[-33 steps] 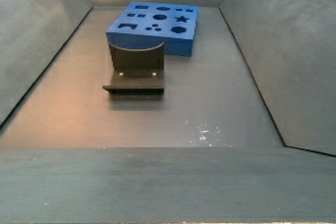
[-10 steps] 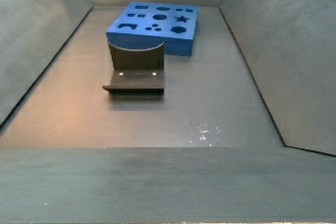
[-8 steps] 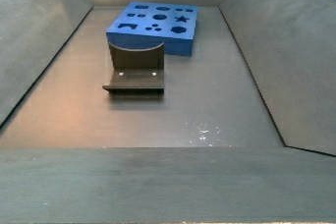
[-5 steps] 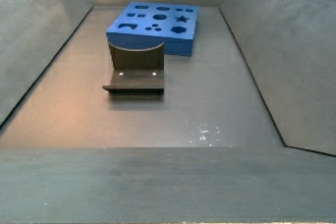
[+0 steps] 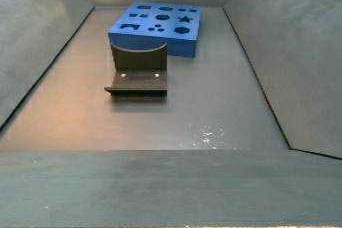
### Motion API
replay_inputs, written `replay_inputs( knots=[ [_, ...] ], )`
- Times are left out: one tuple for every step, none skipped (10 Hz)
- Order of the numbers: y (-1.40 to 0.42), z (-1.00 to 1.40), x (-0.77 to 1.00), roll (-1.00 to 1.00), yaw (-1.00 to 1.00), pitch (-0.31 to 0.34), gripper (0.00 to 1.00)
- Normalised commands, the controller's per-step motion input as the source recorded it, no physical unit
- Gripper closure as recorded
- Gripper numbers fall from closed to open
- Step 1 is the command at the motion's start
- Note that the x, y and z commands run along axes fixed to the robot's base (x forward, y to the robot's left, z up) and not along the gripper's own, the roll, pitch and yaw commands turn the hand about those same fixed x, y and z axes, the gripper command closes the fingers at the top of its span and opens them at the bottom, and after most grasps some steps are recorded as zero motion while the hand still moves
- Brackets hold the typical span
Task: Pick up the oval object. Move up. Place the oval object on the fixture. Regrasp the oval object. Move to above the board. Insert the oval object.
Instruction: Insert the oval object.
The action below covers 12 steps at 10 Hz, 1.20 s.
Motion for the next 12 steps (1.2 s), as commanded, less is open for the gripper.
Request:
replay_inputs(
  knots=[
    [-0.08, -0.17, 0.0, -0.02, -1.0, -0.036, 1.0],
    [-0.08, -0.17, 0.0, -0.02, -1.0, -0.036, 1.0],
    [-0.08, -0.17, 0.0, -0.02, -1.0, -0.036, 1.0],
    [-0.09, -0.19, 0.0, -0.01, -1.0, -0.009, 1.0],
    [-0.09, -0.2, 0.0, 0.0, -1.0, 0.0, 1.0],
    [-0.09, -0.21, 0.0, 0.0, -1.0, 0.0, 1.0],
    [-0.1, -0.21, 0.08, 0.0, -0.93, 0.0, 1.0],
    [-0.12, -0.25, 0.28, 0.0, -0.75, 0.0, 1.0],
    [-0.11, -0.2, 0.39, 0.0, -0.62, 0.0, 1.0],
    [-0.12, -0.19, 0.39, 0.0, -0.61, 0.0, 1.0],
    [-0.12, -0.19, 0.41, 0.0, -0.59, 0.004, 1.0],
    [-0.1, -0.15, 0.33, 0.0, -0.67, 0.0, 1.0]
  ],
)
